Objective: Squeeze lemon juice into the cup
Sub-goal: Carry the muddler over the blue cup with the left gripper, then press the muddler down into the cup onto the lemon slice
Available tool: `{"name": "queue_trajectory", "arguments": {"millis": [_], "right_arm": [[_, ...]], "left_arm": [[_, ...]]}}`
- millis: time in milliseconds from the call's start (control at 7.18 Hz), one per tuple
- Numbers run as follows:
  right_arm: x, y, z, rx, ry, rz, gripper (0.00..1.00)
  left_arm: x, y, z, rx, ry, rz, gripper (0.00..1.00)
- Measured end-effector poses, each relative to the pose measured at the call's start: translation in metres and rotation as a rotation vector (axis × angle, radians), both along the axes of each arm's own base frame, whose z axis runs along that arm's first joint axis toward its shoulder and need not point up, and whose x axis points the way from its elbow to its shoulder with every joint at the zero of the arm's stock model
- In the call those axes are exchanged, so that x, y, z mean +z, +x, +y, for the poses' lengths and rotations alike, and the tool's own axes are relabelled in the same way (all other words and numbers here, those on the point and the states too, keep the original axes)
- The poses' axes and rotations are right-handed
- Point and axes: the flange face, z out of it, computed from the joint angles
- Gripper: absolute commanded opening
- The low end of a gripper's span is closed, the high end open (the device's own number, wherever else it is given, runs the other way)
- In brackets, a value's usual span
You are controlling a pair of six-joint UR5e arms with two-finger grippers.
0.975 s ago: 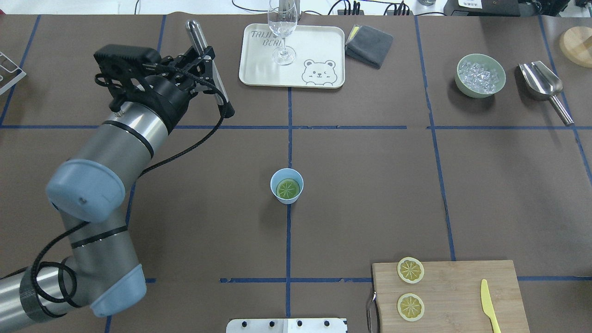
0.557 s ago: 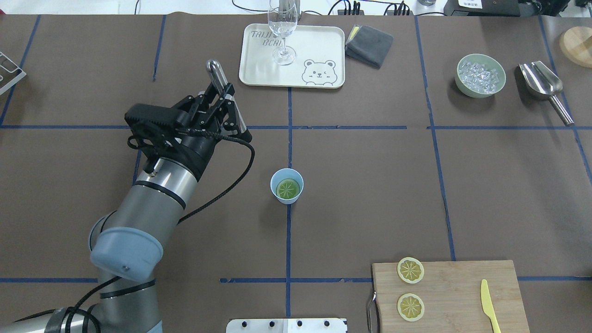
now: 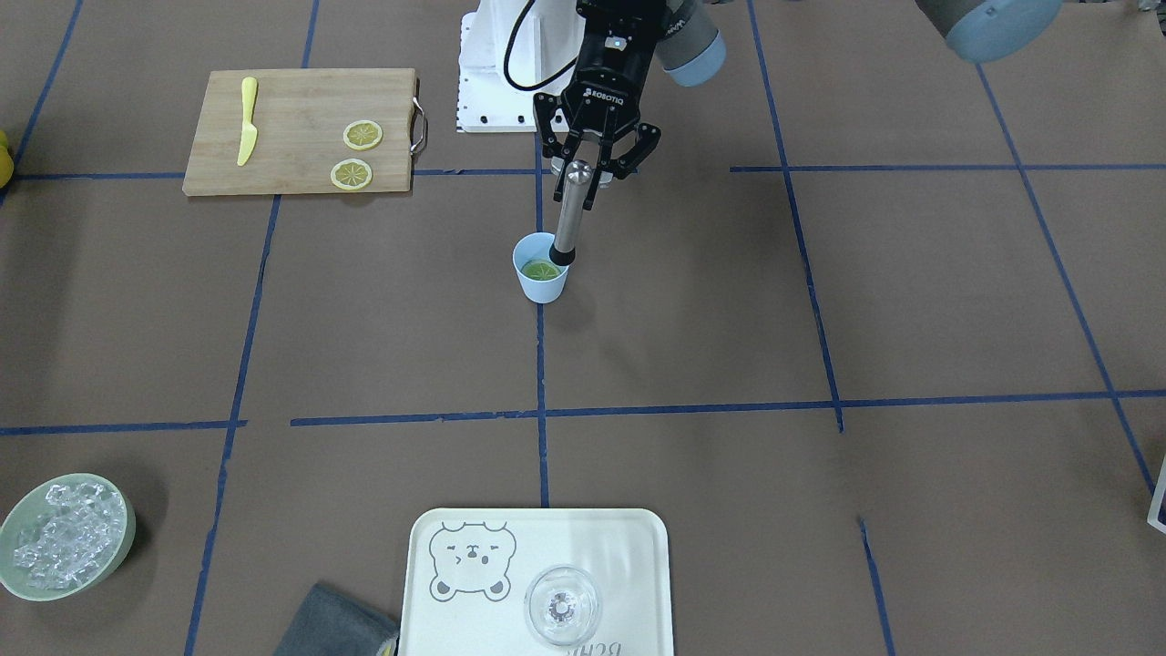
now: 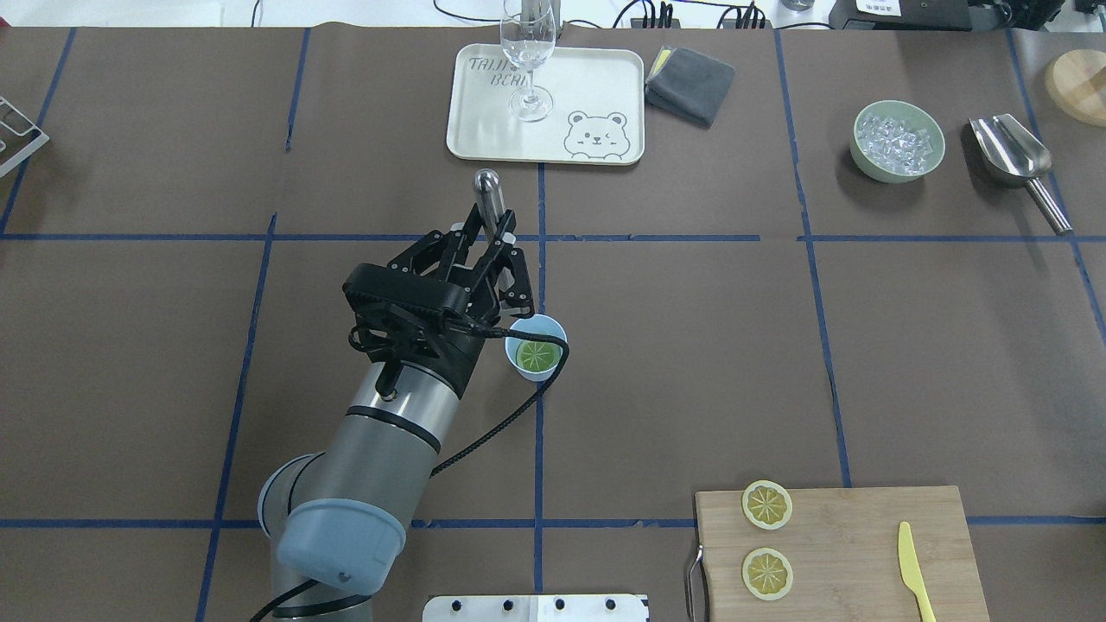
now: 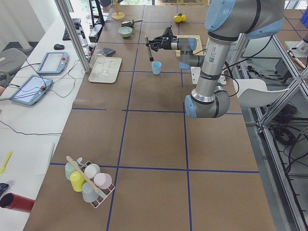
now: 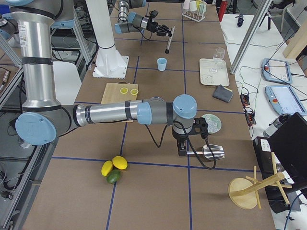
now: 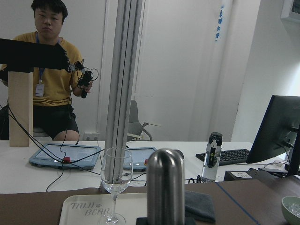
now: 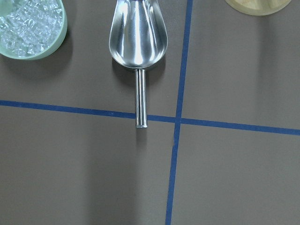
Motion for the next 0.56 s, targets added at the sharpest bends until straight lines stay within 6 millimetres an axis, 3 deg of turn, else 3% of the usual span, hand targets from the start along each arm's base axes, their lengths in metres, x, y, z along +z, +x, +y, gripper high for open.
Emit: {"name": "queue_trajectory", "arguments": {"millis": [557], "right_arm": [[0.001,0.000,0.000,0.001,-0.003,0.001,1.00]], "left_arm": [[0.007,0.035,0.014,0.025,-0.008,-0.036,0.00]]}}
